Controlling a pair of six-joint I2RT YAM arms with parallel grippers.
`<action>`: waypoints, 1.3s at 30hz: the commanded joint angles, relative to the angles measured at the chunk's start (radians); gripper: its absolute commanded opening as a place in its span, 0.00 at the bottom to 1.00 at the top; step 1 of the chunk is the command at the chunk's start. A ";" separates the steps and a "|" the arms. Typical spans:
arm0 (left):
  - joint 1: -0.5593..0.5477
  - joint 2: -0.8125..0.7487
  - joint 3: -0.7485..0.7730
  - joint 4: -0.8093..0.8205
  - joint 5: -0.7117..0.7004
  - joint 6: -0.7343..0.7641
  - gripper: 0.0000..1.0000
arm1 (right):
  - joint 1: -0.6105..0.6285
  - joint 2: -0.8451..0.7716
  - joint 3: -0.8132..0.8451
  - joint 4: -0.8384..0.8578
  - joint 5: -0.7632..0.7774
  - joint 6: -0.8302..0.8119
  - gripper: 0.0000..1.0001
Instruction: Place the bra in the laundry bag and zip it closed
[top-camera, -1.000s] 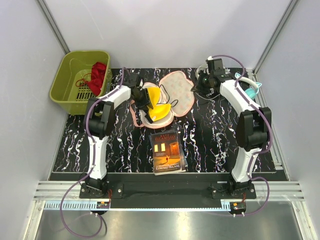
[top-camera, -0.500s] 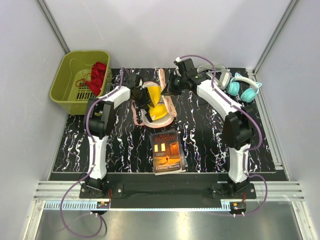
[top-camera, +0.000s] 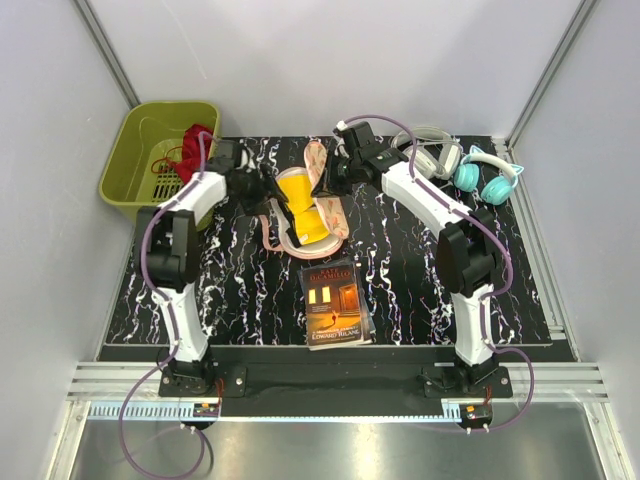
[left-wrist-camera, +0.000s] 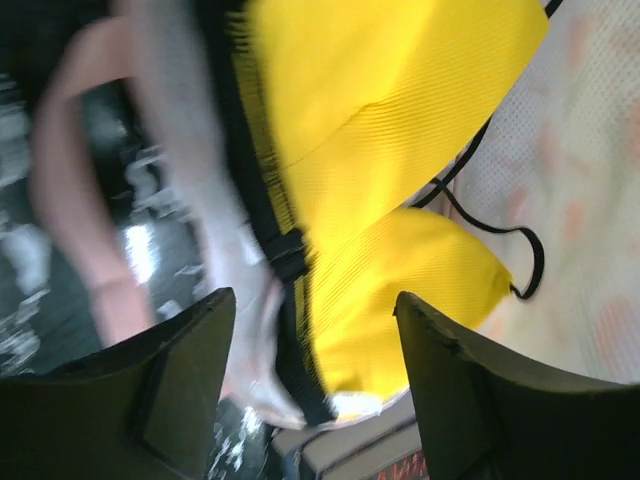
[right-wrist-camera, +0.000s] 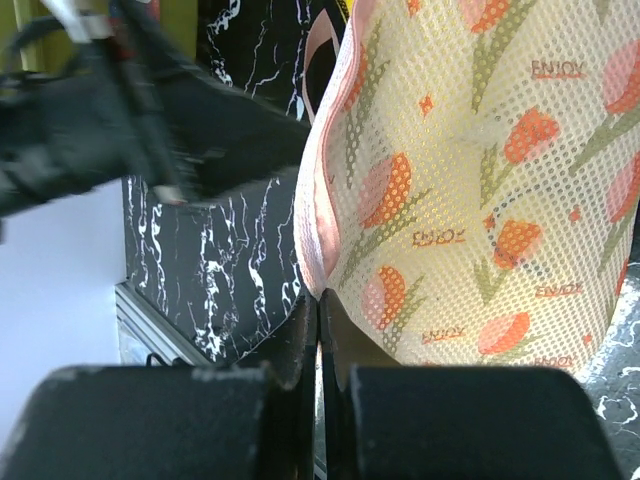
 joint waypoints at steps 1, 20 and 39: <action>0.033 -0.093 -0.081 0.015 0.089 0.025 0.74 | 0.003 -0.005 0.006 -0.005 -0.037 -0.043 0.00; -0.057 0.001 -0.200 0.214 0.095 -0.092 0.33 | 0.072 0.165 0.123 0.102 -0.192 0.285 0.00; 0.059 -0.200 -0.289 0.114 0.037 -0.018 0.65 | 0.089 0.194 0.014 0.153 -0.146 0.280 0.00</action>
